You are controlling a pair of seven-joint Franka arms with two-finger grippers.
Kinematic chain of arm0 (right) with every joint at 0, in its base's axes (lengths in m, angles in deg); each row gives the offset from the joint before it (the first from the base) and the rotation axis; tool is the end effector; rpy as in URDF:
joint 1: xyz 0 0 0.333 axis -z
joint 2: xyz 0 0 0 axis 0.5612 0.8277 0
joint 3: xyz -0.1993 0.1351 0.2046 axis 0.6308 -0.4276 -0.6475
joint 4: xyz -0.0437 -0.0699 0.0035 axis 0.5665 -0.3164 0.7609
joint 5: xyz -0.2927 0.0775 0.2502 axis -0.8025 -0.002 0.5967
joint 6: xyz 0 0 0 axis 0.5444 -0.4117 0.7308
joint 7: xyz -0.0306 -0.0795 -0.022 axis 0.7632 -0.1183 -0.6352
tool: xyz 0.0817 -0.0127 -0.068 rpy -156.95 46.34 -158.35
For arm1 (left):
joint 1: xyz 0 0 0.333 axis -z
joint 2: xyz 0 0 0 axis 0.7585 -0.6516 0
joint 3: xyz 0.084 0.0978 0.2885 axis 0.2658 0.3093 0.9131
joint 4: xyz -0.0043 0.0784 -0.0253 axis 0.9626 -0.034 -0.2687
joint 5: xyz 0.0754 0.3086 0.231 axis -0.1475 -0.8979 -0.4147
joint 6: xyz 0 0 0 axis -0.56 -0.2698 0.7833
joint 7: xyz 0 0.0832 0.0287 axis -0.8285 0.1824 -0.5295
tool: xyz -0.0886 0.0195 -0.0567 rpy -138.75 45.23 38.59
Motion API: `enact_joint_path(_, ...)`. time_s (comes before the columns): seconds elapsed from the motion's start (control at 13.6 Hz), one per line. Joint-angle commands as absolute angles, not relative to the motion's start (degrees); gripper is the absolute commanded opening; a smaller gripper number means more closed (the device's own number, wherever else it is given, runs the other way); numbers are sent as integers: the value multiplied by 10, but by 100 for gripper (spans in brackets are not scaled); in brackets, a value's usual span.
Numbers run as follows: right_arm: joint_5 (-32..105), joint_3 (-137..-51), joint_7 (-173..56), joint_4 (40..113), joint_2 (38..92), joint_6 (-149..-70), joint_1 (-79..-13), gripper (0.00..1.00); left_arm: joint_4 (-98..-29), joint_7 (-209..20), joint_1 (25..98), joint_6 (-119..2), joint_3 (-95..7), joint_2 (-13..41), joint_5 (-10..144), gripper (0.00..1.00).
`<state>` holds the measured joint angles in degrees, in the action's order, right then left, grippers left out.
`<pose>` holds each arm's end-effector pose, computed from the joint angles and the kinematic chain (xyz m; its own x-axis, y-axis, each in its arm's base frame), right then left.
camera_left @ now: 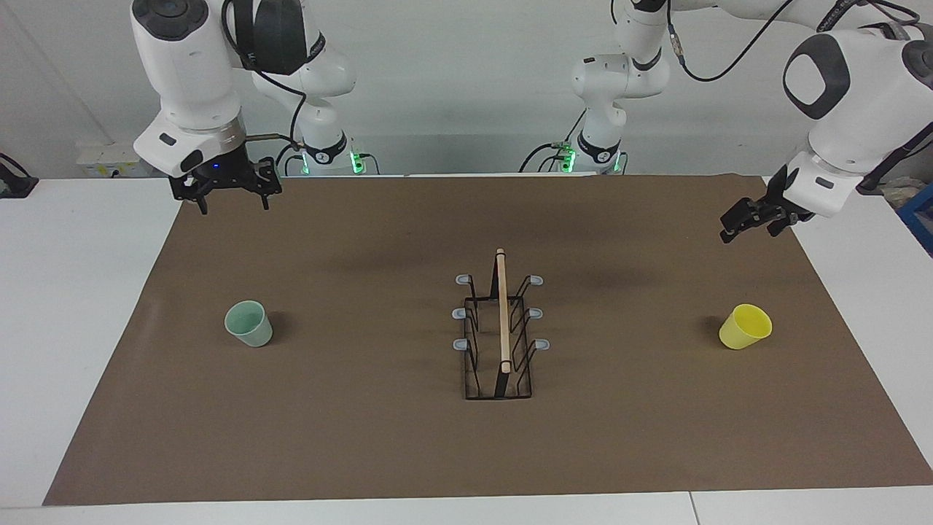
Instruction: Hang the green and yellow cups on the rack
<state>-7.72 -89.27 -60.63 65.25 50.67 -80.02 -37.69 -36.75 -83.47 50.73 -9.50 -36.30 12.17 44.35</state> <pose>0.5532 0.0322 0.5964 0.9558 0.2610 -0.1351 0.2853 -0.9343 0.2135 0.6123 0.0284 0.5626 0.9870 0.1312 -0.0932 0.1329 -0.9911 0.0125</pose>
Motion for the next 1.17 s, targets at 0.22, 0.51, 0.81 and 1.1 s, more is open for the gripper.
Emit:
enact_joint_path(0.22,-173,-896,-796,700,486,-811,-395,100,-287,-1000,489,-98,-358,37,481,100)
enact_joint_path(0.51,-207,-895,-885,748,484,-837,-393,100,-238,-1080,489,-95,-326,-34,499,100)
enact_joint_path(0.81,-322,-897,-980,793,531,-863,-436,100,-159,-1201,489,-109,-313,-133,505,100)
enact_joint_path(1.1,-370,-896,-1111,805,569,-928,-420,100,-148,-1256,471,-172,-312,-186,508,100)
